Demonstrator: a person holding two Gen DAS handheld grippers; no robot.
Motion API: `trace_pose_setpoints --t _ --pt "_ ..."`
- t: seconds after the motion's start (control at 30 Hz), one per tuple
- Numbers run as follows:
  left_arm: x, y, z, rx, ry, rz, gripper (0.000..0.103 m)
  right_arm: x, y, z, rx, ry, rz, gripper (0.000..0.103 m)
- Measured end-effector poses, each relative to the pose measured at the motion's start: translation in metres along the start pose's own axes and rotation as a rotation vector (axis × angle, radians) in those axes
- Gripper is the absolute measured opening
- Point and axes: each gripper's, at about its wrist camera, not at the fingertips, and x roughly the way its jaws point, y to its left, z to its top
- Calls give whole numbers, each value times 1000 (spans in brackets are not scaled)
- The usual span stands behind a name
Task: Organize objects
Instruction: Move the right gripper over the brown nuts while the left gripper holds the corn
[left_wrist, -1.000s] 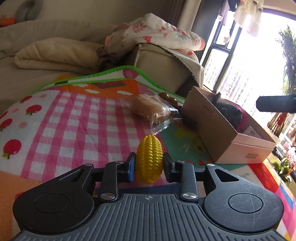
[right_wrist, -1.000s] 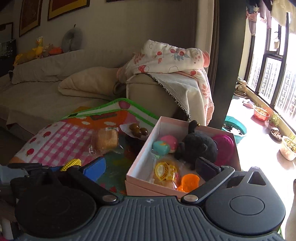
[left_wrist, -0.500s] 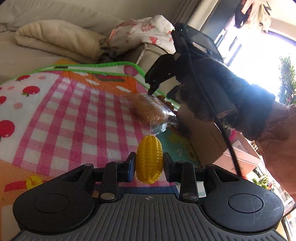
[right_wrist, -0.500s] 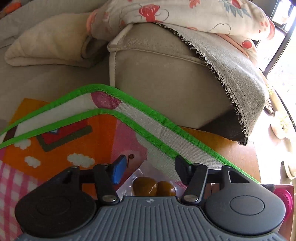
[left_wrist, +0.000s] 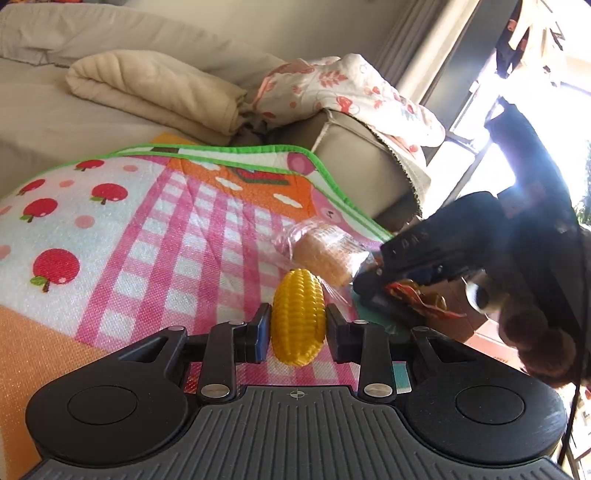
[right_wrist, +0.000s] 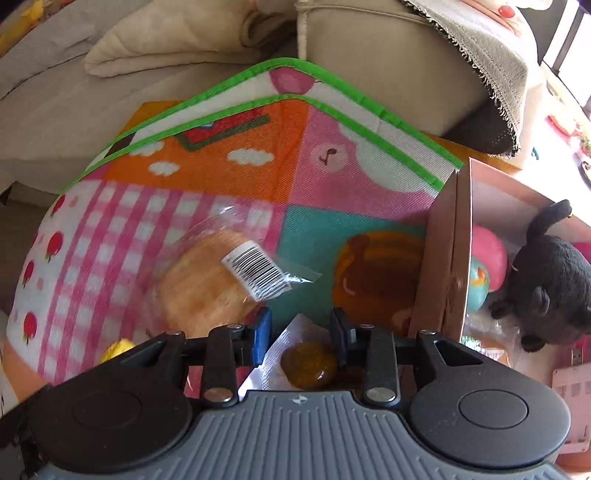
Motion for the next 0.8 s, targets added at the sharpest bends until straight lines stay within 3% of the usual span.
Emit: trace_pose_setpoints --t 0.23,0.33,0.4,0.47,0.7,0.8 --pt "-1 -1 -2 -2 3 -8 34 -47 4 -67 -65 14 106 34" --pt "-1 -1 -2 -4 -5 -5 34 -65 2 -92 -121 -80 31 36" --pt "-2 -1 -2 -5 -8 -1 34 -75 1 -101 -148 -160 -10 47" --pt "-1 -2 -2 -6 -5 5 34 -78 -1 -106 -146 -202 -3 73" --pt "-3 2 -3 -26 -13 7 34 -49 26 -107 -165 -331 -37 74" --pt "-5 5 -3 -45 -25 11 34 -35 41 -97 -251 -386 -111 74"
